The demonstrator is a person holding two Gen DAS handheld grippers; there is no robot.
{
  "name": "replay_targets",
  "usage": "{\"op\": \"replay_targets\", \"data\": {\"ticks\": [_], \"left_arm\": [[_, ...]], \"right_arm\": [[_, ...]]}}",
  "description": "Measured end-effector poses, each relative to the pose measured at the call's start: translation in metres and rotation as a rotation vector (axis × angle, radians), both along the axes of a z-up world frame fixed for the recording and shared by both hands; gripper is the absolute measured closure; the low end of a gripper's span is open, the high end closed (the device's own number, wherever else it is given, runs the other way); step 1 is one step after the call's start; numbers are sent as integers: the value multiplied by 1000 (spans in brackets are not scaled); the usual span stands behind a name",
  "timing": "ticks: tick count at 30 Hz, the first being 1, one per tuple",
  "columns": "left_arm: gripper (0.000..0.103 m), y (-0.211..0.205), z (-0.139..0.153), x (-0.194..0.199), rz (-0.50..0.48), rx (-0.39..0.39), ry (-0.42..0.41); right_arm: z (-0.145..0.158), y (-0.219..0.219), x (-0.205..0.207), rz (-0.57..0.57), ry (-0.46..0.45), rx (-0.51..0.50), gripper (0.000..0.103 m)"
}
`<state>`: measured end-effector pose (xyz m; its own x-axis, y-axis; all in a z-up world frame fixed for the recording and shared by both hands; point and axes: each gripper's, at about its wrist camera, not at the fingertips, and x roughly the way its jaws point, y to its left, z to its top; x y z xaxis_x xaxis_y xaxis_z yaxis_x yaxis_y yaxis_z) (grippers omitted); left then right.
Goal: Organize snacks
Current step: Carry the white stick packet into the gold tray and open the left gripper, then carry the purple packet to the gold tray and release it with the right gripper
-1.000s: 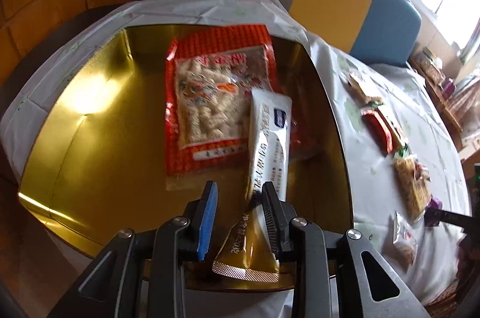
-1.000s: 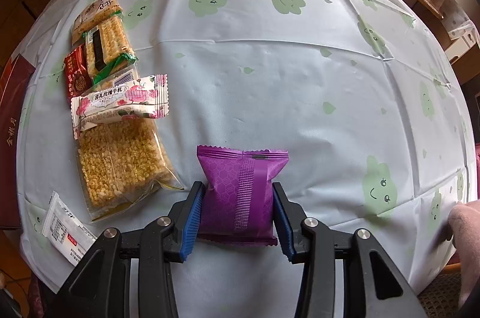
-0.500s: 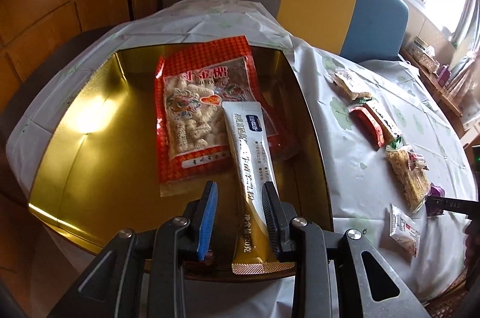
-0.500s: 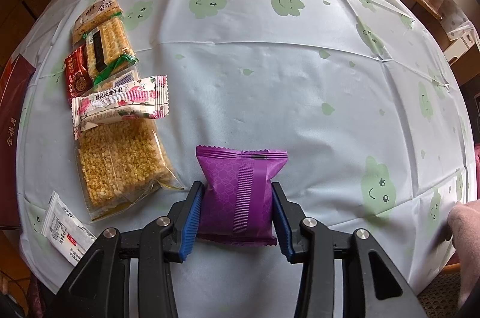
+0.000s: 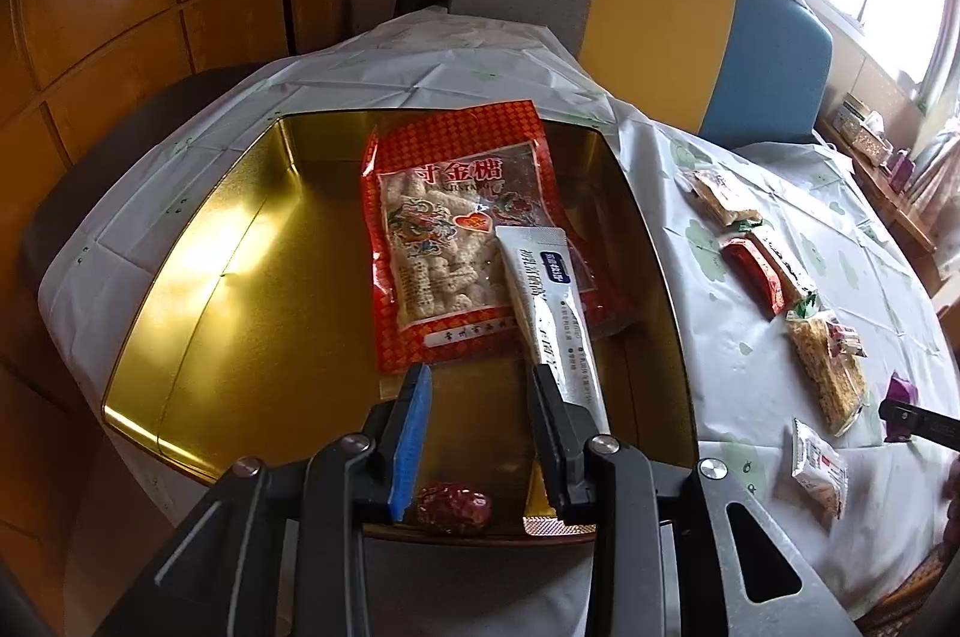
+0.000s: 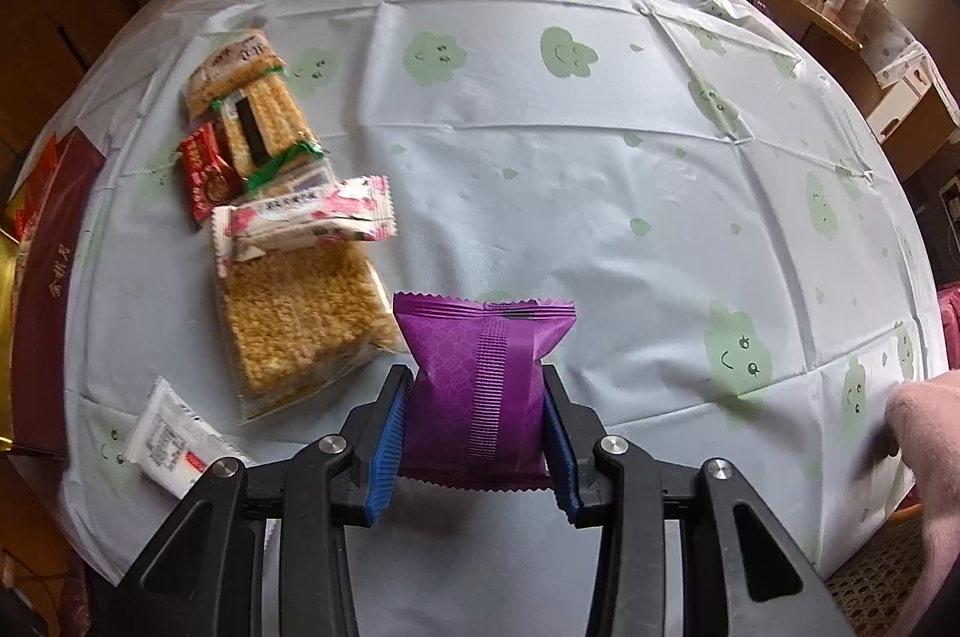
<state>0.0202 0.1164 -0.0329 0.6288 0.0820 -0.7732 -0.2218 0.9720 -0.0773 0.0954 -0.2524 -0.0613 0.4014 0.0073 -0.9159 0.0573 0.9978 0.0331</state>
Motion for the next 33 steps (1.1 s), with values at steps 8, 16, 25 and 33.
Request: {"op": "replay_targets", "data": {"ticks": [8, 16, 25, 33], "left_arm": [[69, 15, -1, -3, 59, -10, -1], [69, 44, 3, -9, 159, -8, -21], [69, 76, 1, -16, 257, -10, -22], [69, 83, -3, -17, 273, -2, -17]], "right_arm": [[42, 68, -14, 210, -141, 132, 62], [56, 167, -18, 484, -140, 331, 62], [49, 279, -24, 734, -100, 371, 61], [13, 323, -21, 770, -15, 292, 57]]}}
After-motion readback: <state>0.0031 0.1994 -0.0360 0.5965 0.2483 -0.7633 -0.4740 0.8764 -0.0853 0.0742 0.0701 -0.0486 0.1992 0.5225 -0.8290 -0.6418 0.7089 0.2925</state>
